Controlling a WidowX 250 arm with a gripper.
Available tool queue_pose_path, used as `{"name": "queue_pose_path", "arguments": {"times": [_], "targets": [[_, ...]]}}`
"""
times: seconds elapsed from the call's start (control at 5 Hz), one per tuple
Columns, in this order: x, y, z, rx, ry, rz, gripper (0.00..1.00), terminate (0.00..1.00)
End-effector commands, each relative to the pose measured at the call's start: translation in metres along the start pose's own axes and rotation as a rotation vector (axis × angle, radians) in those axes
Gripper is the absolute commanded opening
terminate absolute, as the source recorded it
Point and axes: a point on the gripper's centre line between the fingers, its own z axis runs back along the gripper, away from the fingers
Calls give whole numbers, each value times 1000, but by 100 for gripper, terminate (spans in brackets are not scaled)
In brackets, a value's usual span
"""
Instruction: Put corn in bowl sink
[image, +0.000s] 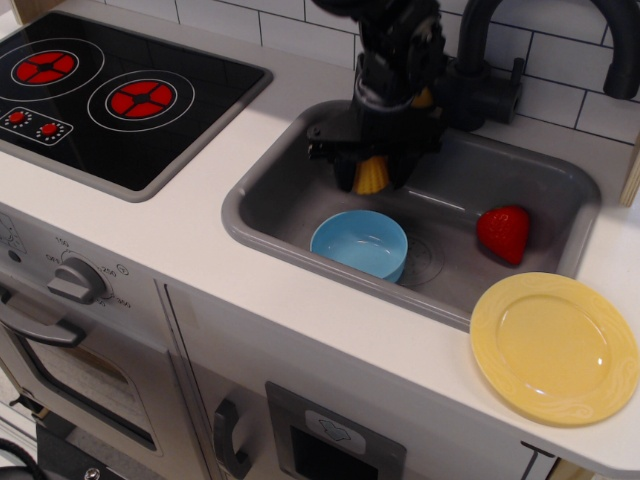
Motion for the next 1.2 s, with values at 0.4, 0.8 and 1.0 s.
{"name": "queue_pose_path", "arguments": {"times": [0.4,0.8,1.0], "targets": [[-35,36,51,-106,123,-140,0,0],[-40,38,35,-59,131,-131,100,0],[-37,33,43,-86,130,-141,100,0]]}}
